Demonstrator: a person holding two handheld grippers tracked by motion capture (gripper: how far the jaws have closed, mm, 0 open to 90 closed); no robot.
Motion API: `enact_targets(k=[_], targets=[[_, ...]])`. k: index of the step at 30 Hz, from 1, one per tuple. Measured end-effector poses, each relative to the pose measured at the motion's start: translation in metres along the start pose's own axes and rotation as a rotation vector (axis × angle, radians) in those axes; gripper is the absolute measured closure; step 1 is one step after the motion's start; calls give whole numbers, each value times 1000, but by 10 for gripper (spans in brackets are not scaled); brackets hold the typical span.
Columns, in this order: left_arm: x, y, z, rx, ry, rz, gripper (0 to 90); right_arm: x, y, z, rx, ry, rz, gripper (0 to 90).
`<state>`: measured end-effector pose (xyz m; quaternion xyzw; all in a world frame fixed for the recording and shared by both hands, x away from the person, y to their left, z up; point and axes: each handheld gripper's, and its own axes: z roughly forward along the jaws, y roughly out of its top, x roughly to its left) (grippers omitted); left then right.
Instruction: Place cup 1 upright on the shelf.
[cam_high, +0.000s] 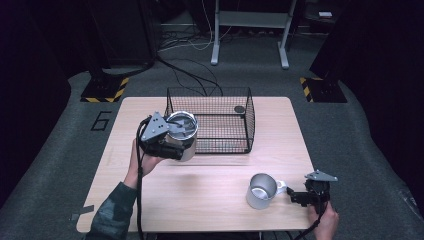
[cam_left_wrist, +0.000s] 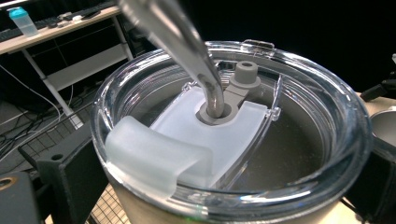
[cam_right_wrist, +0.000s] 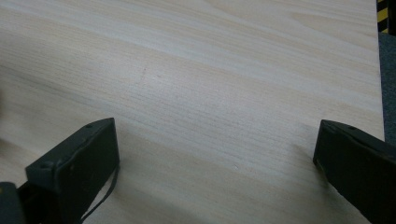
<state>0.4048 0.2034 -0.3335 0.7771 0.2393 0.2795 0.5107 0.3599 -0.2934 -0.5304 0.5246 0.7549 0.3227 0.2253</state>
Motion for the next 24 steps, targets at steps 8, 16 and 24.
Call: enact_targets(k=[8, 16, 24], targets=[[6, 8, 8, 4, 10, -5, 40, 0, 0, 0, -1, 0, 2, 0], [10, 16, 17, 10, 21, 1, 40, 0, 0, 0, 1, 0, -2, 0], [17, 19, 25, 10, 39, -13, 40, 0, 0, 0, -1, 0, 2, 0]])
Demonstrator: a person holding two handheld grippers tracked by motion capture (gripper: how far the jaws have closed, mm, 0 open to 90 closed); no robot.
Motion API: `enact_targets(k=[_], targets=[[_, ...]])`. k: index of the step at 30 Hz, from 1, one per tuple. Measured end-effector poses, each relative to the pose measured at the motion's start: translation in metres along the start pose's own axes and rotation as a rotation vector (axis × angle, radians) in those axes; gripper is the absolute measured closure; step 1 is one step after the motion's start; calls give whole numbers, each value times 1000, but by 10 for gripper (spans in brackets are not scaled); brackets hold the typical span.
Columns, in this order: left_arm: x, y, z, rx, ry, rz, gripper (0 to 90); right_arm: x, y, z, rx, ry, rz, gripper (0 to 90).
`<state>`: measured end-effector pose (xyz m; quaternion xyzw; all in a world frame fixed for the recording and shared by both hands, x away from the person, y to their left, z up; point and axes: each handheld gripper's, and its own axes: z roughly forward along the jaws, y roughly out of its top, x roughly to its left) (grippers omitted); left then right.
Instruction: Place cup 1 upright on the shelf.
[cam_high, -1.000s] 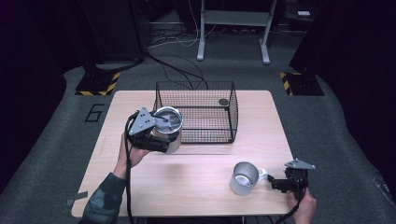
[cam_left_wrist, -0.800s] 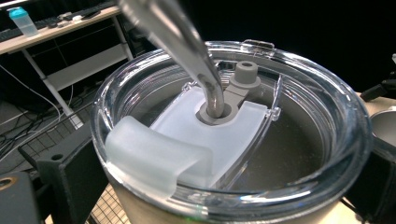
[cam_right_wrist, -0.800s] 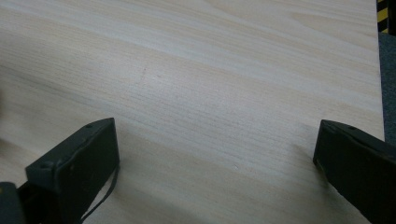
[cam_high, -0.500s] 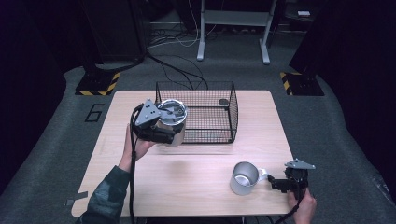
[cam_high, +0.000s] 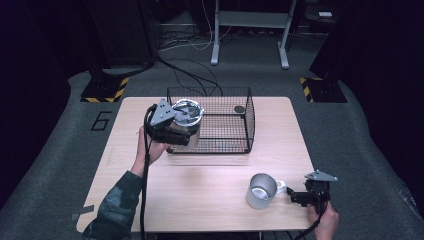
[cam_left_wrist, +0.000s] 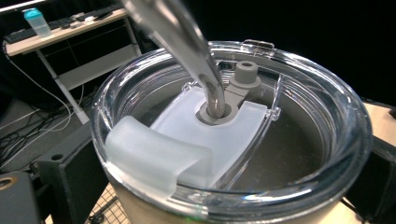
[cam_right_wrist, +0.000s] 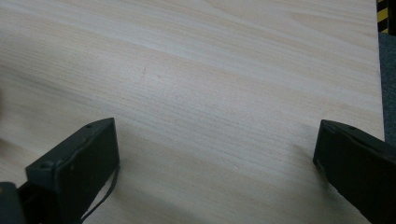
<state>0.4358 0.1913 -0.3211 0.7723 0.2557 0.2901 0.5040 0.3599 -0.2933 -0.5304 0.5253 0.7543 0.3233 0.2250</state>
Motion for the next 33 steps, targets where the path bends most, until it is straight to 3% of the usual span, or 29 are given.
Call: enact_targets(k=[13, 24, 33], targets=[[14, 4, 18, -4, 43, -13, 40, 0, 0, 0, 1, 0, -5, 0], [27, 2, 34, 12, 68, -54, 40, 0, 0, 0, 1, 0, -5, 0], [37, 3, 43, 14, 116, -70, 40, 0, 0, 0, 0, 0, -2, 0]])
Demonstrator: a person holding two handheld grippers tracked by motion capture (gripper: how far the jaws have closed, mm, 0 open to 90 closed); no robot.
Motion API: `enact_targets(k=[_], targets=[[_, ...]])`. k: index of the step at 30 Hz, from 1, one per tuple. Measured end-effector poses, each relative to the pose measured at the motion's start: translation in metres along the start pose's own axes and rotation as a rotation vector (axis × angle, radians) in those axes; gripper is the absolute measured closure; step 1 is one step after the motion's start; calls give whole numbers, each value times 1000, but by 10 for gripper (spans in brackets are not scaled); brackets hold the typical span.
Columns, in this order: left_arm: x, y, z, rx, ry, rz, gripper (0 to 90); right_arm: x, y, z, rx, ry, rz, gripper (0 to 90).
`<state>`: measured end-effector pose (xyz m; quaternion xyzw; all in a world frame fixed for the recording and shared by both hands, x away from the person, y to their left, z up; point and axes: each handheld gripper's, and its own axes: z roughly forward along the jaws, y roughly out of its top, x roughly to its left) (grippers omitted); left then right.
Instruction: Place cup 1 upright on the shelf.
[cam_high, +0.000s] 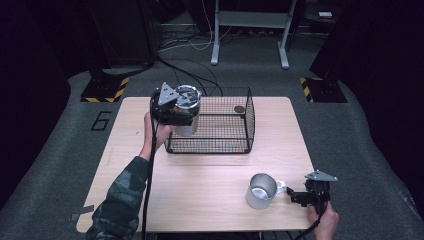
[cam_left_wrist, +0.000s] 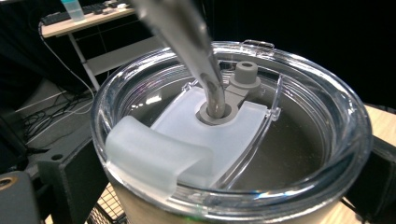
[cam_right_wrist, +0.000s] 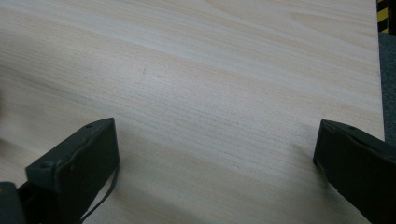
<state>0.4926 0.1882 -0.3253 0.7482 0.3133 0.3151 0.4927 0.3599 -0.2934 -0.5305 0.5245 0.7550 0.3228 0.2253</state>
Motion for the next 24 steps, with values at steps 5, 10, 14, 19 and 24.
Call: enact_targets(k=[5, 10, 14, 19, 24], targets=[[2, 1, 8, 9, 10, -1, 40, 0, 0, 0, -1, 0, 2, 0], [3, -2, 17, 19, 16, 0, 40, 0, 0, 0, -1, 0, 2, 0], [2, -4, 24, 40, 13, 1, 40, 0, 0, 0, -1, 0, 2, 0], [2, -7, 32, 46, 13, -12, 40, 0, 0, 0, -1, 0, 3, 0], [0, -11, 46, 72, 3, -9, 40, 0, 0, 0, -1, 0, 2, 0]])
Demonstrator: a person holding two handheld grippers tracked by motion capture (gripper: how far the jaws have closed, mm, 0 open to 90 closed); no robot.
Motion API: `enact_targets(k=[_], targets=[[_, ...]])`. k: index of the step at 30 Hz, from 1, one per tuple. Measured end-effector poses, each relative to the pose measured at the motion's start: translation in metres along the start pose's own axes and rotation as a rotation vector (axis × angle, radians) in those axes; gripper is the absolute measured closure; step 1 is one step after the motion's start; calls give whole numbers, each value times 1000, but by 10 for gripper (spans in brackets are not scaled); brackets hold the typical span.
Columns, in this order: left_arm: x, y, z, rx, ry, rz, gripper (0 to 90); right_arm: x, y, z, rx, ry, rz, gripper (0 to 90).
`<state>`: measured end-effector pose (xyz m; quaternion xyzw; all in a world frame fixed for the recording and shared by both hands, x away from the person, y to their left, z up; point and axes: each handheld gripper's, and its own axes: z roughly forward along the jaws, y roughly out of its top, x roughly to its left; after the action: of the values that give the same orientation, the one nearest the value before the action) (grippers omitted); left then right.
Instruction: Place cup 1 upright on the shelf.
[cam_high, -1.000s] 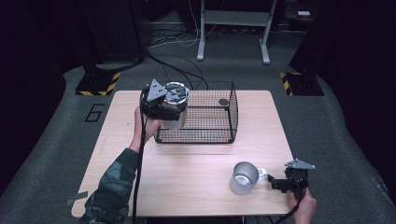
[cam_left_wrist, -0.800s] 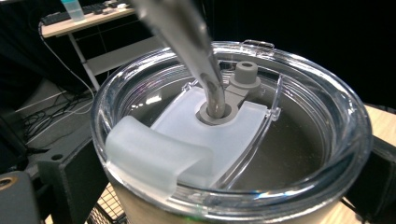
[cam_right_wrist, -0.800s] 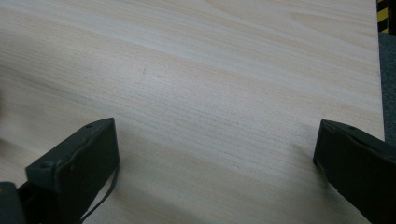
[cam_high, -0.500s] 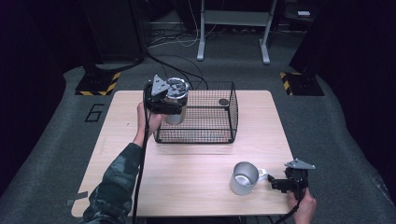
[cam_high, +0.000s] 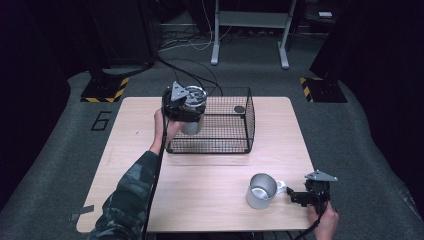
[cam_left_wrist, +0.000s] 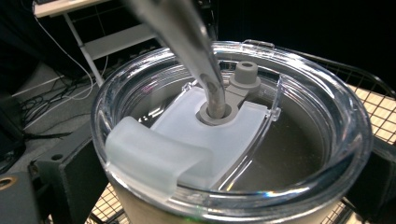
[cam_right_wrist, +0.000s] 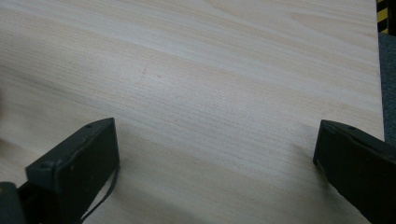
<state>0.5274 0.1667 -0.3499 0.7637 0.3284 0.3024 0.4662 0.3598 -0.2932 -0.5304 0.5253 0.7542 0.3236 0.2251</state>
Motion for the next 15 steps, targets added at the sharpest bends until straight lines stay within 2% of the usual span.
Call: enact_targets(k=[9, 15], targets=[[-3, -4, 17, 34, -1, 5, 40, 0, 0, 0, 0, 0, 0, 0], [-2, -8, 25, 33, 6, -27, 40, 0, 0, 0, 0, 0, 0, 0]])
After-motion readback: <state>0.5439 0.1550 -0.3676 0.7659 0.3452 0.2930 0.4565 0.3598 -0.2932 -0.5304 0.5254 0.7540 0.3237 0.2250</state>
